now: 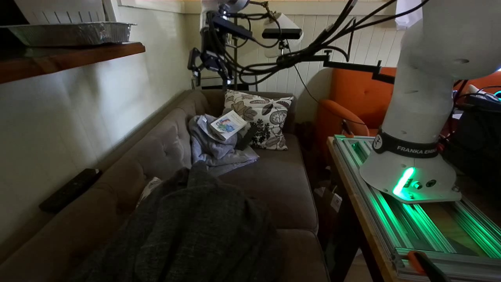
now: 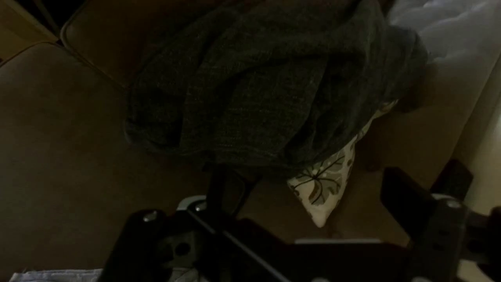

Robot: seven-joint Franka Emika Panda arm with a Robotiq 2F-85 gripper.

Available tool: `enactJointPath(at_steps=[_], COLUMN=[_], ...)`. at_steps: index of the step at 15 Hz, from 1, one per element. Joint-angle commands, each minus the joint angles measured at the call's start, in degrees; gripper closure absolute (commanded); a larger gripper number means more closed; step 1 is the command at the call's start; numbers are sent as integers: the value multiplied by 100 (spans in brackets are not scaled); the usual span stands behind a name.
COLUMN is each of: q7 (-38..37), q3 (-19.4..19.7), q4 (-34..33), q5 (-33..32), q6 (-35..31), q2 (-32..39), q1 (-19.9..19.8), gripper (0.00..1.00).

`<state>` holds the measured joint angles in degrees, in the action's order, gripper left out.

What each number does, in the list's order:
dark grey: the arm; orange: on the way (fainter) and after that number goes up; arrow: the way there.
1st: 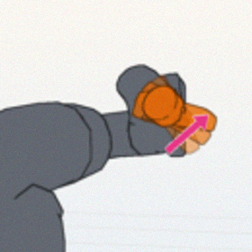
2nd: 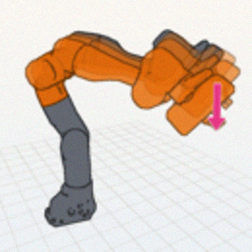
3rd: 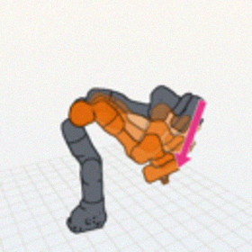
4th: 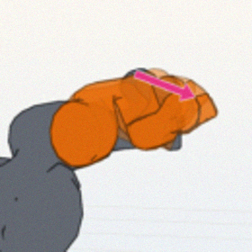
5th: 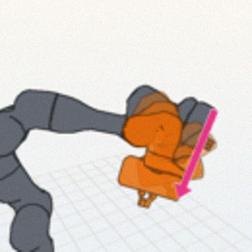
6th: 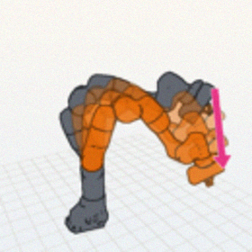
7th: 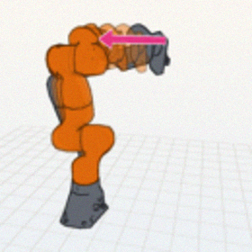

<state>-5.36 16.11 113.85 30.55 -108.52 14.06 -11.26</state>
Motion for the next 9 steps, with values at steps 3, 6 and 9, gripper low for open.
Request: enactJointPath(at_steps=[3,6,9], q7=[-466,-418,-520], q3=[-176,-175,-202], q4=[-169,-99,-230], q5=[976,838,918], q6=[-943,-844,-844], q2=[1105,1141,1325], q1=[-518,-568,-597], gripper=[0,0,0])
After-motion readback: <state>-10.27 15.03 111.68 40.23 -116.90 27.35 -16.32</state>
